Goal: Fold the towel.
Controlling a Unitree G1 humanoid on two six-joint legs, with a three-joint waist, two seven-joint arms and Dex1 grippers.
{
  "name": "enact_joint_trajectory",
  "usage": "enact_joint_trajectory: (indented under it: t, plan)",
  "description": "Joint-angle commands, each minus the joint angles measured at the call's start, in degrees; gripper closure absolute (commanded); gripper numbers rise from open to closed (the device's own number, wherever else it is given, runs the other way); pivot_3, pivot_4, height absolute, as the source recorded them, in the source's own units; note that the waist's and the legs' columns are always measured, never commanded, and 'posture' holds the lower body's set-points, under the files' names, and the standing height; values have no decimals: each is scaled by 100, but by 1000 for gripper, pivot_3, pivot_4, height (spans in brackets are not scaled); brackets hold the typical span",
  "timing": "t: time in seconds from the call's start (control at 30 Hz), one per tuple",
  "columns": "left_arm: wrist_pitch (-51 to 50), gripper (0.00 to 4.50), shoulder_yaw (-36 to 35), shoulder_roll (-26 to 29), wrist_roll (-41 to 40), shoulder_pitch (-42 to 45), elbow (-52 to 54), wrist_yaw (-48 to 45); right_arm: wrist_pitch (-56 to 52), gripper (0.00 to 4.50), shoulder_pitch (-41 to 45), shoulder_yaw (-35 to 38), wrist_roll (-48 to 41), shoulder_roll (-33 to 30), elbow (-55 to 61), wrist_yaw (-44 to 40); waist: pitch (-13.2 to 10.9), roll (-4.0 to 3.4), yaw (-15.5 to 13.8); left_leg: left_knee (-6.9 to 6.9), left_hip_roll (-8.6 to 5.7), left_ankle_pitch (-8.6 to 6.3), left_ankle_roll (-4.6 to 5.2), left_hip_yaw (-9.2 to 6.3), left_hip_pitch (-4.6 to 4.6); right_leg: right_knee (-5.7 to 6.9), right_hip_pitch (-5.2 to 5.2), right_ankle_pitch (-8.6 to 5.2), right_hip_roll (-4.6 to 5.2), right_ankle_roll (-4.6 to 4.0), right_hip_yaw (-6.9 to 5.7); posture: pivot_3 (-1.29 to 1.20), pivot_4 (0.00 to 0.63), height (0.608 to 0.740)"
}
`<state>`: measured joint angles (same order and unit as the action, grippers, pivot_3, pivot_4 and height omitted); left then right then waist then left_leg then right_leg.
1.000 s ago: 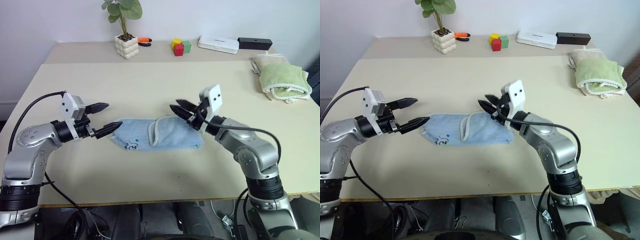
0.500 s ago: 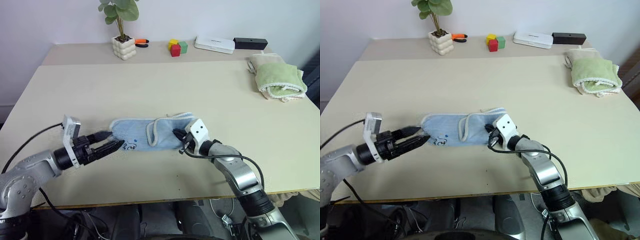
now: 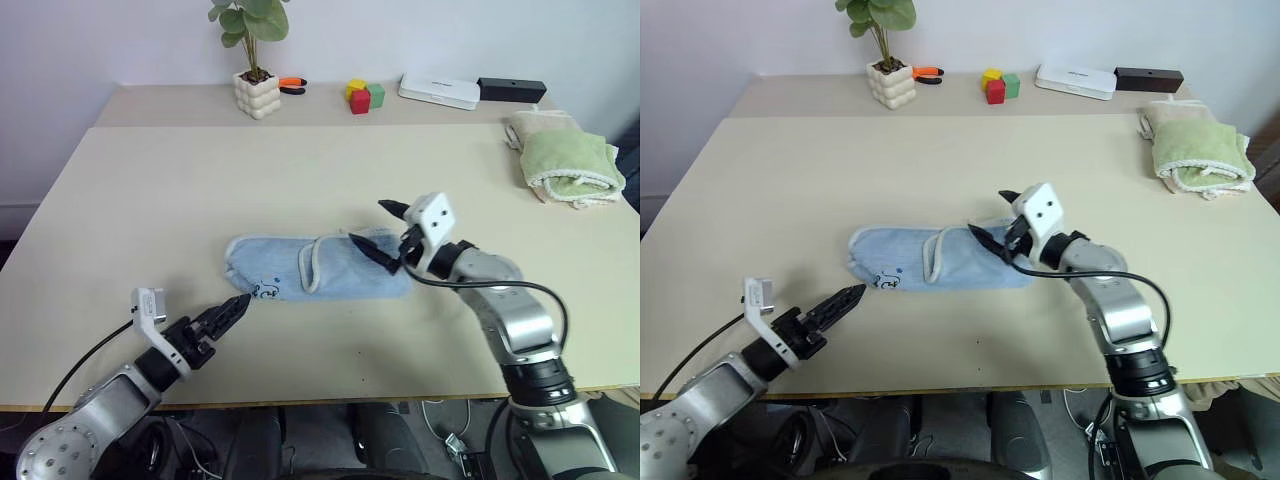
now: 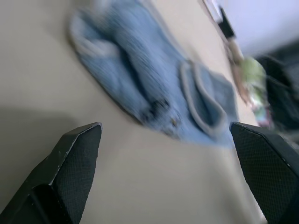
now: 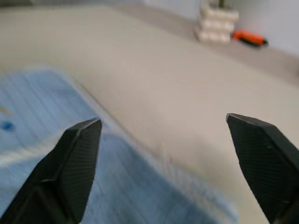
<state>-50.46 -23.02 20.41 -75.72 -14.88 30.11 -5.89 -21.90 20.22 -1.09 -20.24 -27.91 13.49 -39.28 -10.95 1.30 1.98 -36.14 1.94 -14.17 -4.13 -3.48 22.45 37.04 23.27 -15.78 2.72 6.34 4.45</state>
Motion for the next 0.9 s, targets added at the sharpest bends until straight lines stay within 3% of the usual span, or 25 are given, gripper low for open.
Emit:
enact_joint_trajectory:
  t: [0.03, 0.23, 0.57, 0.67, 0.83, 0.87, 0.9]
  plan:
    - [252, 0, 158, -163, 104, 173, 59, 451, -475, 62, -91, 475, -871, -616, 749, -789, 0, 0, -2, 0, 0, 0, 0, 0, -1, -1, -1, 0, 0, 0, 0, 0, 150, 740]
    - [297, 0, 374, -519, -277, 659, -542, 889, -912, 62, -51, 695, -1350, -1259, 1080, -1172, 3, -4, 18, 0, 0, 0, 1, 0, -6, -2, -4, -1, -3, -3, 0, 0, 150, 740]
    - [225, 0, 748, -697, -89, 1557, -1478, 996, -821, 62, 96, 582, -1090, -1069, 1055, -714, 11, -12, -122, -5, -9, 0, 0, 1, -5, -8, -11, -1, 2, -2, 2, 0, 150, 740]
    - [238, 1378, 716, -780, -260, 1636, -1416, 1103, -729, 0, 136, 629, -978, -1101, 921, -653, 10, -12, -122, -5, -10, 0, 0, 1, -3, -11, -12, -1, 4, -1, 2, 0, 150, 740]
    - [307, 4038, 498, -841, -602, 1671, -1448, 1260, -622, 0, 43, 664, -853, -1209, 793, -696, 10, -12, -118, -3, -9, 0, 0, 0, 0, -14, -9, 0, 3, 0, 1, 0, 150, 740]
    - [338, 4453, 469, -841, -624, 1676, -1433, 1300, -622, 0, 29, 674, -854, -1214, 791, -698, 10, -12, -117, -2, -9, 0, 0, 0, -2, -12, -9, 0, 4, 0, 1, 0, 150, 740]
    - [352, 4453, 428, -819, -714, 1686, -1397, 1260, -635, 0, 6, 687, -861, -1226, 793, -708, 10, -12, -116, -2, -9, 0, 0, -1, -3, -11, -9, 0, 3, 0, 1, 0, 150, 740]
